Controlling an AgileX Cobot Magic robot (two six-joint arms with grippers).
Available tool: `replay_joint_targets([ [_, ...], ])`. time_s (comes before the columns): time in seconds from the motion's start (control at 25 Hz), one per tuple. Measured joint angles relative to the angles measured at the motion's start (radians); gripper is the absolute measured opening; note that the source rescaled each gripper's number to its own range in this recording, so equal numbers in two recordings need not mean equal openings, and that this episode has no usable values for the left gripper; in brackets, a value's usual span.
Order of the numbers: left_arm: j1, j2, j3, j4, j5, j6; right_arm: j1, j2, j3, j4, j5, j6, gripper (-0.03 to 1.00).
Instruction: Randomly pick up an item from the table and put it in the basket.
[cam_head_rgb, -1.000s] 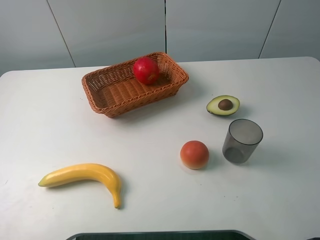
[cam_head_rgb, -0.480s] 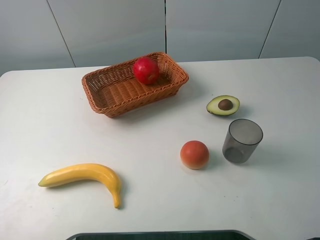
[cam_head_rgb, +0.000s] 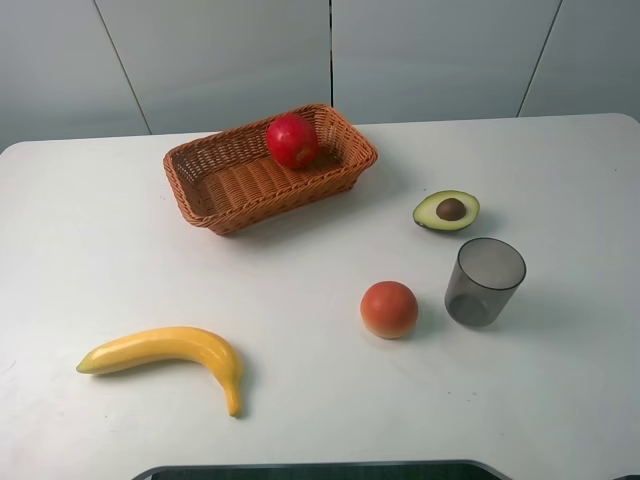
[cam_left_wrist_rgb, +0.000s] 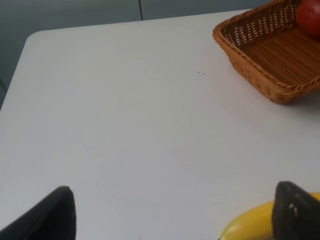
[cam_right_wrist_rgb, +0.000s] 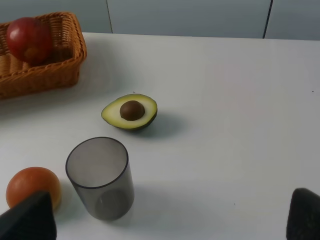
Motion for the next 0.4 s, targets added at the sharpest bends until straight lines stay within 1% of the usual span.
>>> replay_joint_targets([
  [0.4,0.000,0.000,0.000,0.000,0.000,0.000,0.000,0.000,0.000,0.000,0.000,0.000,1.00],
])
